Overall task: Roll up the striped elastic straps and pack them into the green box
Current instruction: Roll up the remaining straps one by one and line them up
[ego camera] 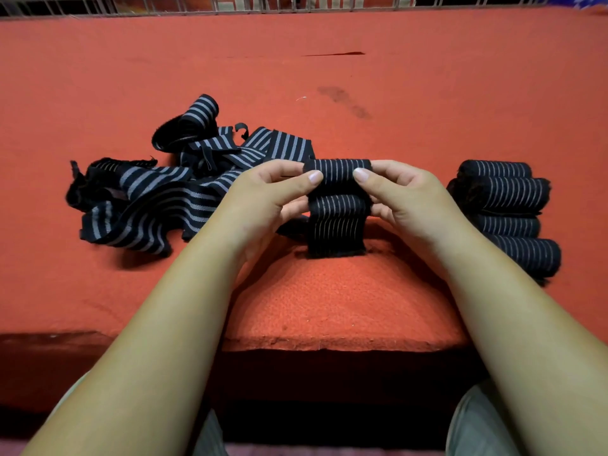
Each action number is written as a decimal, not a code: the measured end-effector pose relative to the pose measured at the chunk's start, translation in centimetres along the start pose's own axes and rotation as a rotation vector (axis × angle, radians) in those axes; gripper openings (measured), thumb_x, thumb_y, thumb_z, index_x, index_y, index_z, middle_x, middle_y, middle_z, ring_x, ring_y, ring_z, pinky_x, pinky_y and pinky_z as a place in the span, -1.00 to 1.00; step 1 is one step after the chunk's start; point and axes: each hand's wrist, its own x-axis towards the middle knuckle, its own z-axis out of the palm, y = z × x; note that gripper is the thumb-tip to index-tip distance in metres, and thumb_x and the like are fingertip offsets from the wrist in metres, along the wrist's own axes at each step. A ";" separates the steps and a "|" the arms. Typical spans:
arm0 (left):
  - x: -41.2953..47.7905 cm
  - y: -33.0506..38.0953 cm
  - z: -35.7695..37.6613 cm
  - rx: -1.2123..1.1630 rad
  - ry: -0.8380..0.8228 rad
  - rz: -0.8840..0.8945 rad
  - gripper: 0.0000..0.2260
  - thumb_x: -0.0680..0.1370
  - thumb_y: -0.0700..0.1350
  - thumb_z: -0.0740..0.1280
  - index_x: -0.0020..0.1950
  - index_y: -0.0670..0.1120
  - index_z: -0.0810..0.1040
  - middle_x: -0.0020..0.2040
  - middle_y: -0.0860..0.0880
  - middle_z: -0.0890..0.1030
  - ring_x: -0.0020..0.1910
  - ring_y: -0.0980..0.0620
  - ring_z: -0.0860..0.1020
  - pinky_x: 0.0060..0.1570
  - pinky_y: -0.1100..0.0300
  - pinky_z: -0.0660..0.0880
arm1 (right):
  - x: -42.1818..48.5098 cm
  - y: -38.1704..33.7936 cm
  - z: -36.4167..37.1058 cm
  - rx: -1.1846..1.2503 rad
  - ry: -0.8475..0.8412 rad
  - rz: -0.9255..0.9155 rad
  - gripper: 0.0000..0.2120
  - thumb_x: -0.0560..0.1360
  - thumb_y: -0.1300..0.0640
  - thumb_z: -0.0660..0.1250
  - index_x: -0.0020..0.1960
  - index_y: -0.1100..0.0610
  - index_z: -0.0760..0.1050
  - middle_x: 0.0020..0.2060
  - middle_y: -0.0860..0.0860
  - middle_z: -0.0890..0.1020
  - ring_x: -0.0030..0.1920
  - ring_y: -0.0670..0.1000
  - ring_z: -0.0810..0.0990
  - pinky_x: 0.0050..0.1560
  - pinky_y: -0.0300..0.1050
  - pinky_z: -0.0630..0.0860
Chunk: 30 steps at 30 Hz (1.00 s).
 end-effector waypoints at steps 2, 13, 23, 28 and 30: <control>0.0 0.0 0.0 0.006 0.025 0.011 -0.65 0.58 -0.16 0.55 0.32 -0.24 0.64 0.26 -0.20 0.73 0.21 -0.14 0.74 0.37 -0.13 0.60 | 0.0 0.0 0.1 -0.025 -0.006 -0.009 -0.75 0.66 0.13 0.43 0.31 0.17 0.66 0.19 0.16 0.74 0.18 0.14 0.74 0.30 0.25 0.64; -0.2 -0.4 0.4 0.058 0.055 0.012 -0.73 0.61 -0.09 0.53 0.26 -0.17 0.72 0.17 -0.11 0.77 0.16 -0.10 0.76 0.36 -0.05 0.59 | -0.1 0.1 0.3 -0.095 0.019 -0.037 -0.64 0.65 0.28 0.42 0.40 0.04 0.60 0.20 0.17 0.73 0.23 0.23 0.72 0.37 0.31 0.58; -0.1 -0.5 0.6 0.036 0.070 0.074 -0.72 0.57 -0.24 0.54 0.27 -0.12 0.68 0.18 -0.11 0.75 0.22 -0.05 0.73 0.19 0.06 0.66 | -0.4 -0.5 0.5 -0.098 -0.010 -0.001 -0.74 0.69 0.10 0.39 0.35 0.12 0.63 0.12 0.14 0.76 0.00 -0.02 0.72 0.30 0.31 0.60; -0.2 -0.4 0.8 0.086 0.149 0.061 -0.69 0.52 -0.15 0.62 0.23 -0.15 0.69 0.12 -0.10 0.76 0.10 -0.02 0.77 0.19 0.05 0.68 | -0.3 -0.2 0.5 -0.092 0.014 -0.011 -0.76 0.70 0.19 0.37 0.35 0.17 0.59 0.06 0.10 0.78 0.12 0.15 0.76 0.28 0.28 0.61; -0.3 -0.4 0.8 0.115 0.172 0.070 -0.71 0.52 -0.12 0.62 0.20 -0.14 0.71 0.07 -0.09 0.78 0.06 -0.05 0.78 0.20 0.01 0.68 | 0.0 0.1 0.5 -0.077 0.022 -0.018 -0.78 0.69 0.21 0.38 0.33 0.14 0.59 0.06 0.08 0.78 0.12 0.18 0.74 0.25 0.27 0.59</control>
